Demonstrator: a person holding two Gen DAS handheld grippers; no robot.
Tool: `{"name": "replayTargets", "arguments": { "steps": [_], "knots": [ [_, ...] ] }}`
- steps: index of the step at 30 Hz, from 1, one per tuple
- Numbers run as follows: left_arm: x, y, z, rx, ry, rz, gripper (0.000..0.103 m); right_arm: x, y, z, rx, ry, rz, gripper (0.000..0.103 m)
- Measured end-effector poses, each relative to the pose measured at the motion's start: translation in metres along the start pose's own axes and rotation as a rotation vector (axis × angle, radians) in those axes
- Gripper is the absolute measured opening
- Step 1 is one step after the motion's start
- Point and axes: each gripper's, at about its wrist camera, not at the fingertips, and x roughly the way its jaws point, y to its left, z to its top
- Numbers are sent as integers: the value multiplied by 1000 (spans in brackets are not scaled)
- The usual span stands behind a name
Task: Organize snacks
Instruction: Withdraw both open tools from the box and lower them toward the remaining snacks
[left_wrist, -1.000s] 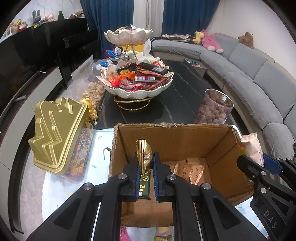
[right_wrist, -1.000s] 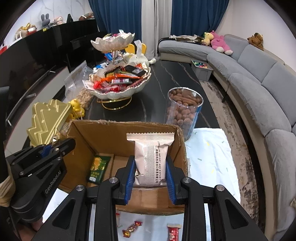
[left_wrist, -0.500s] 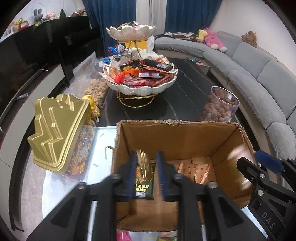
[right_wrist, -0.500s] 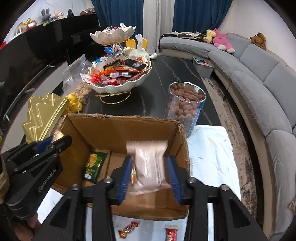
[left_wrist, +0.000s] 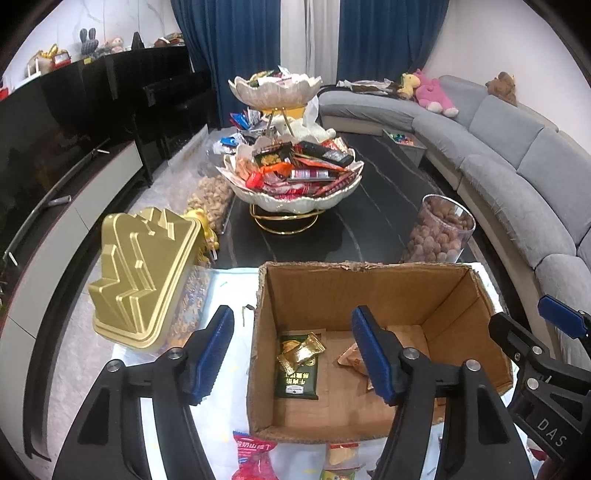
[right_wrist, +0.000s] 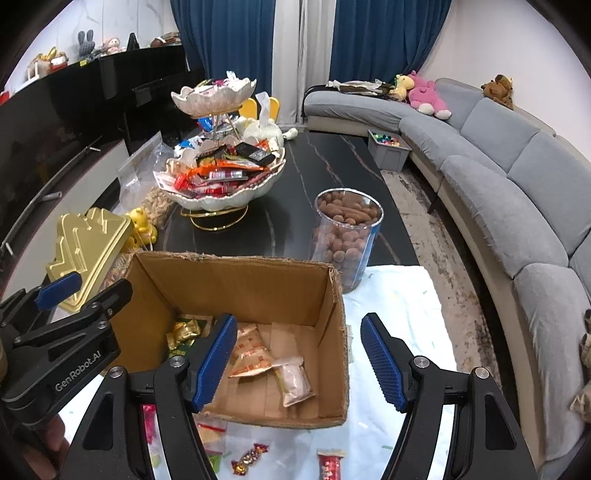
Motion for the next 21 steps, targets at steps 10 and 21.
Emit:
{"name": "replayTargets", "arguments": {
  "steps": [10, 21],
  "knots": [
    [-33, 3, 1, -10, -39, 0, 67, -34, -1, -1, -2, -50, -4, 70],
    [-66, -6, -6, -5, -71, -3, 70, -67, -14, -9, 8, -89, -14, 70]
  ]
}}
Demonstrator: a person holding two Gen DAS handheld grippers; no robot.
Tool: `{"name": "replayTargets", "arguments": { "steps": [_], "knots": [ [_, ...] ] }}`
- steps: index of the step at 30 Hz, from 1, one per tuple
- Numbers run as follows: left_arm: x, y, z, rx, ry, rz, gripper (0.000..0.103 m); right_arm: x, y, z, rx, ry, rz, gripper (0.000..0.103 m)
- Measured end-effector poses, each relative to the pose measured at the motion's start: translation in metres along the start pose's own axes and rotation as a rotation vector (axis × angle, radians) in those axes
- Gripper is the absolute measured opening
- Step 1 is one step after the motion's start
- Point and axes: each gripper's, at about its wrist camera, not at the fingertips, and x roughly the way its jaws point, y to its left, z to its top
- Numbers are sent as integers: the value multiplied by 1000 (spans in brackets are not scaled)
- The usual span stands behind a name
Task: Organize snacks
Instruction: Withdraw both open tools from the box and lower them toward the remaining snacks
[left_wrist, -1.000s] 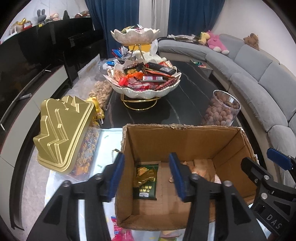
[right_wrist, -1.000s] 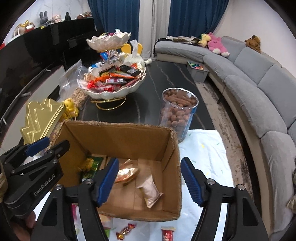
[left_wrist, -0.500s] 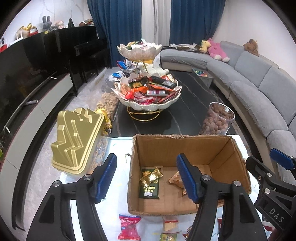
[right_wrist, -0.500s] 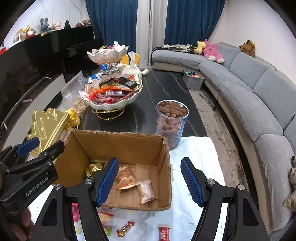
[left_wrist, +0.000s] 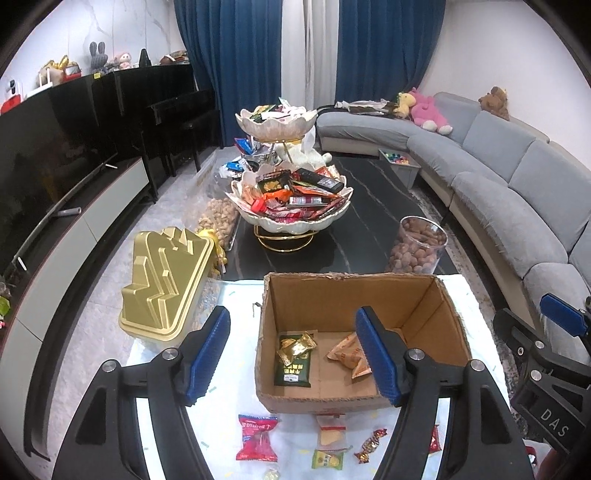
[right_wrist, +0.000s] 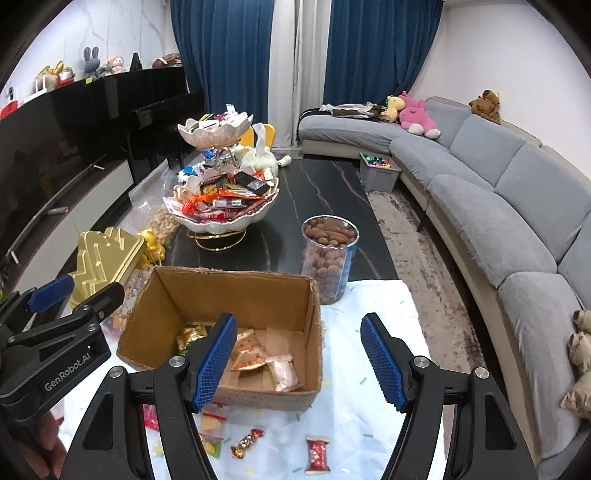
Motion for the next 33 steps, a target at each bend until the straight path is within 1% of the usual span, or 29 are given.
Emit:
{"name": "replayTargets", "arguments": {
  "steps": [4, 6, 8, 9, 11, 15, 18, 19, 20, 22, 27, 33],
  "knots": [
    [-11, -3, -4, 5, -7, -2, 70, -10, -6, -5, 3, -11, -6, 70],
    [-15, -6, -7, 7, -12, -2, 72, -15, -8, -8, 4, -16, -10, 70],
    [-20, -8, -10, 11, -16, 0, 74, -20, -11, -10, 11, -21, -12, 76],
    [-22, -9, -12, 15, -19, 1, 75, -23, -13, -12, 15, -25, -14, 76],
    [-26, -10, -15, 19, -22, 1, 75, -27, -15, -14, 16, -30, -17, 77],
    [-33, -13, -19, 22, -33, 5, 81, -34, -19, -20, 21, -35, -21, 77],
    [-38, -14, -25, 27, -37, 4, 82, -38, -21, -26, 24, -37, -23, 77],
    [-39, -14, -28, 29, -37, 3, 83, -38, -21, -27, 24, -37, -25, 78],
    [-41, -14, -30, 32, -37, 4, 84, -39, -22, -29, 25, -38, -27, 82],
    [-42, -15, -34, 39, -36, 6, 84, -42, -23, -34, 26, -44, -37, 83],
    [-42, -14, -46, 41, -26, 8, 87, -45, -25, -44, 34, -39, -46, 83],
    [-38, -15, -65, 39, -4, 2, 88, -47, -26, -58, 29, -41, -59, 83]
  ]
}}
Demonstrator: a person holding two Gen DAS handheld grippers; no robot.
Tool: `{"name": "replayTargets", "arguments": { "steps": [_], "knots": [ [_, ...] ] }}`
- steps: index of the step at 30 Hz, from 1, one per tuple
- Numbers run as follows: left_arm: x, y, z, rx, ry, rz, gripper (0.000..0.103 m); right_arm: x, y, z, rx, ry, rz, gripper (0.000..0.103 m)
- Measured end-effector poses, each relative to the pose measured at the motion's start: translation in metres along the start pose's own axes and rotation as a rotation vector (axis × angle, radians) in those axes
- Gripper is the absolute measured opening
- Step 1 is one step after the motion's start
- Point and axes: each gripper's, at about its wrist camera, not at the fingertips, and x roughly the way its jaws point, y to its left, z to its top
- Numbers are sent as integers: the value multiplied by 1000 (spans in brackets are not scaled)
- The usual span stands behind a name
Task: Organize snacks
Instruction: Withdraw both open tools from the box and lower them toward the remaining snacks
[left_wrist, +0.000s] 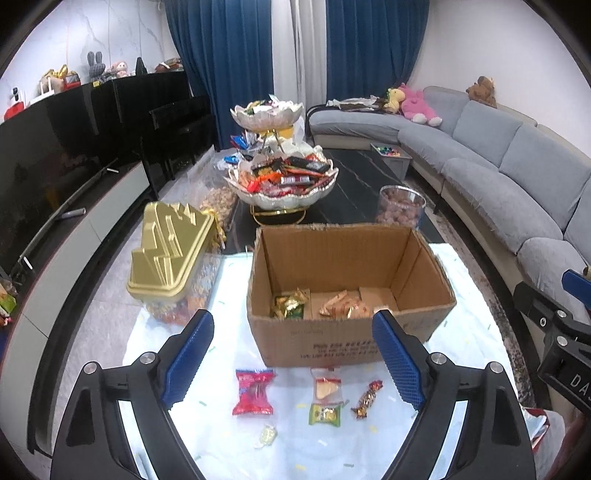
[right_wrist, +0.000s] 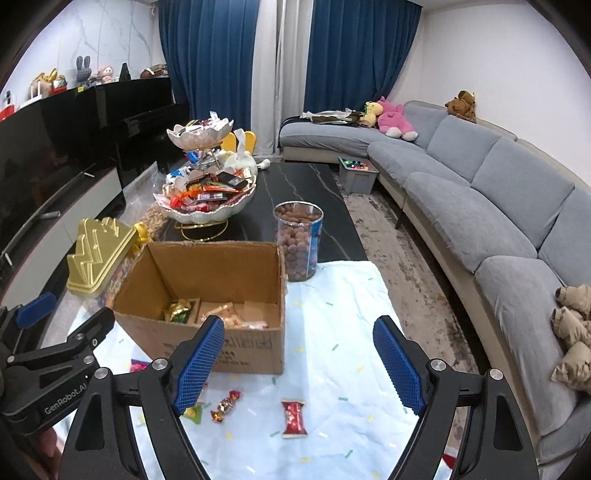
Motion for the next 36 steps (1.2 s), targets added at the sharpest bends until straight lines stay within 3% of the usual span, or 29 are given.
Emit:
{"name": "replayTargets", "arguments": {
  "steps": [18, 36],
  "knots": [
    [29, -9, -58, 9, 51, -24, 88, 18, -5, -50, 13, -3, -2, 84],
    [53, -13, -96, 35, -4, -33, 88, 54, 1, -83, -55, -26, 39, 83]
  ]
}}
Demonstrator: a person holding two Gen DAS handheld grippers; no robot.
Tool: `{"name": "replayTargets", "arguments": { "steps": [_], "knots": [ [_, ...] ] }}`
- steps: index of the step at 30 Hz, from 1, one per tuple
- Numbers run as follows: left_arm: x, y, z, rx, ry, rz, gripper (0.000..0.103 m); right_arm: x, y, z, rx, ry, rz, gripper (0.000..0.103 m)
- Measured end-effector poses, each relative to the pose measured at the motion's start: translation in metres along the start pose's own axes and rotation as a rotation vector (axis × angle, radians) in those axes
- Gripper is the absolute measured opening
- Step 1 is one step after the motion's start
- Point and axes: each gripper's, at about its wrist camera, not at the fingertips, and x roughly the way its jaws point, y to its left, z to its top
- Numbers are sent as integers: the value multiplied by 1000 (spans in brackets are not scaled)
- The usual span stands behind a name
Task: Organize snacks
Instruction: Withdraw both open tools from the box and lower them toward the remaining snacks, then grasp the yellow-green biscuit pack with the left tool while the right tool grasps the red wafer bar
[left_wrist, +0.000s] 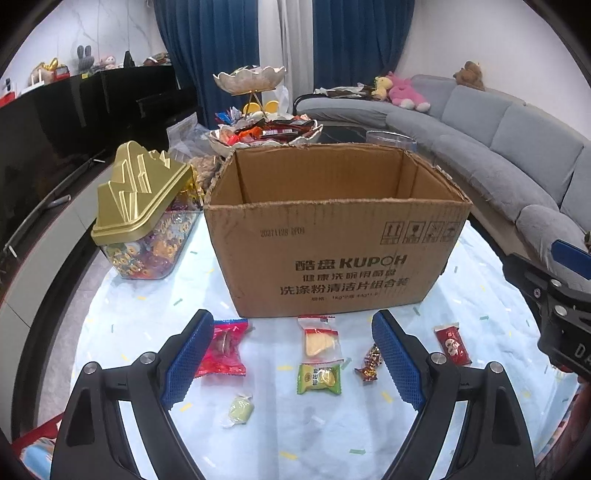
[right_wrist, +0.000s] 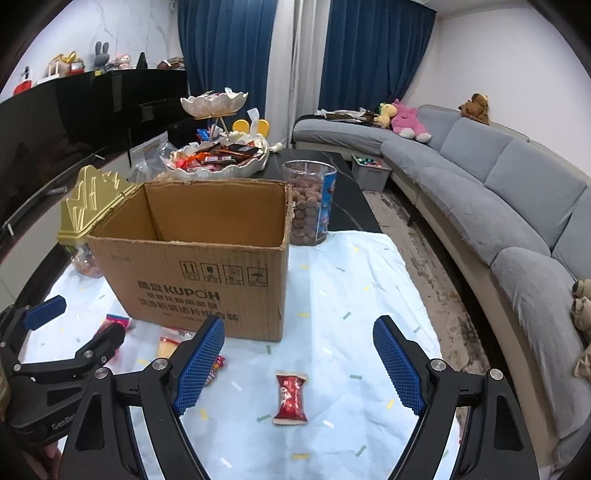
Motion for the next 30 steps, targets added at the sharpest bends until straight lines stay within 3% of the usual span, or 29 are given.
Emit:
{"name": "replayTargets", "arguments": {
  "steps": [11, 30],
  "knots": [
    [27, -3, -18, -2, 32, -10, 88, 24, 4, -20, -19, 8, 14, 83],
    [73, -10, -46, 23, 120, -26, 83, 75, -1, -57, 15, 96, 6, 83]
  ]
}}
